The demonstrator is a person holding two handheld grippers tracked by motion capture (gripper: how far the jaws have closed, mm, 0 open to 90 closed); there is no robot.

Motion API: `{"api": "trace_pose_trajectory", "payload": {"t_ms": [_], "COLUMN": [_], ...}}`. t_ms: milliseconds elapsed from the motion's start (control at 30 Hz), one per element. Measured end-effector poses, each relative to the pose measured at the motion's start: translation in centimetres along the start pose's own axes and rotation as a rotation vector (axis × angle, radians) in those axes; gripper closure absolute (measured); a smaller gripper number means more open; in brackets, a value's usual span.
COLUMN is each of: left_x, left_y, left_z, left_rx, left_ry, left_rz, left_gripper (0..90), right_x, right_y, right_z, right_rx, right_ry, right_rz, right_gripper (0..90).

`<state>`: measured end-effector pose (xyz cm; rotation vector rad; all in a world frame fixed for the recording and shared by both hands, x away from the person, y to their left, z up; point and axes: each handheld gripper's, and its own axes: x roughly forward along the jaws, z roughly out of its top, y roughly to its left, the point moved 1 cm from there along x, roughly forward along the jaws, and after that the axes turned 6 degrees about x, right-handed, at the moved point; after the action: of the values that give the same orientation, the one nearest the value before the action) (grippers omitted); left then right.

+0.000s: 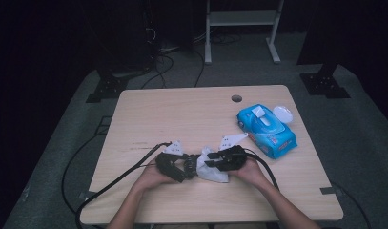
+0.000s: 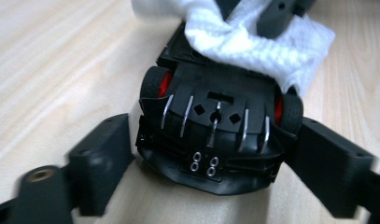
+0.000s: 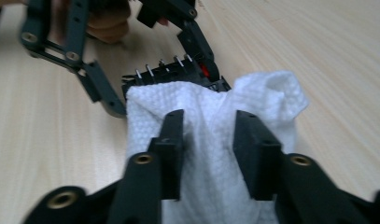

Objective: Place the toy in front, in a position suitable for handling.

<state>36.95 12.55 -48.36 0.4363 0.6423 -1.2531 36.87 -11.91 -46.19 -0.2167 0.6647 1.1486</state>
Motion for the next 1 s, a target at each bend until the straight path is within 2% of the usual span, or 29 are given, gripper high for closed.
{"api": "trace_pose_trajectory", "payload": {"t_ms": [33, 67, 100, 133, 367, 467, 500, 533, 600, 700, 733, 867, 1000], "left_x": [0.0, 0.0, -0.1, -0.1, -0.2, -0.3, -0.3, -0.4, -0.4, -0.5, -0.5, -0.4, -0.4], "left_y": [-0.2, -0.3, -0.4, -0.5, -0.8, -1.1, -1.1, -1.3, -1.3, -1.3, -1.3, -1.4, -1.5], "left_z": [0.0, 0.0, 0.0, 0.0, 0.1, 0.3, 0.3, 0.3, 0.3, 0.4, 0.3, 0.4, 0.4], "left_rx": [0.011, 0.028, 0.025, 0.019, 0.048, 0.071, 0.071, 0.076, 0.082, 0.089, 0.095, 0.096, 0.102], "left_ry": [0.004, 0.012, 0.015, 0.014, 0.012, 0.013, 0.013, 0.008, 0.007, 0.006, 0.006, 0.005, 0.008], "left_rz": [0.006, 0.011, 0.009, 0.004, 0.025, 0.040, 0.040, 0.046, 0.054, 0.059, 0.060, 0.064, 0.070], "left_gripper": [21.0, 21.4, 21.8, 22.1, 22.7, 22.9, 23.0, 23.1, 23.1, 23.5, 23.6, 23.7, 23.7], "right_x": [0.0, 0.0, 0.0, 0.0, 0.9, 2.2, 2.2, 2.9, 3.3, 2.9, 2.5, 0.7, 0.3], "right_y": [0.0, 0.1, 0.3, 0.3, 1.1, 2.3, 2.3, 2.9, 3.2, 2.7, 2.3, 0.7, 0.6], "right_z": [0.0, 0.0, 0.0, 0.1, 0.6, 1.8, 1.8, 2.5, 3.0, 2.9, 2.6, 1.0, 0.5], "right_rx": [-0.003, -0.013, -0.027, -0.026, -0.022, -0.040, -0.040, -0.063, -0.078, -0.063, -0.058, -0.027, -0.006], "right_ry": [0.001, 0.001, 0.003, 0.003, -0.013, -0.019, -0.019, -0.018, -0.018, -0.017, -0.015, 0.001, -0.005], "right_rz": [0.014, 0.014, -0.010, -0.008, 0.014, 0.054, 0.054, 0.056, 0.038, 0.006, -0.018, -0.077, -0.068], "right_gripper": [74.3, 81.7, 83.6, 84.6, 87.0, 87.0, 87.0, 87.1, 87.1, 87.1, 87.2, 87.4, 87.5]}}
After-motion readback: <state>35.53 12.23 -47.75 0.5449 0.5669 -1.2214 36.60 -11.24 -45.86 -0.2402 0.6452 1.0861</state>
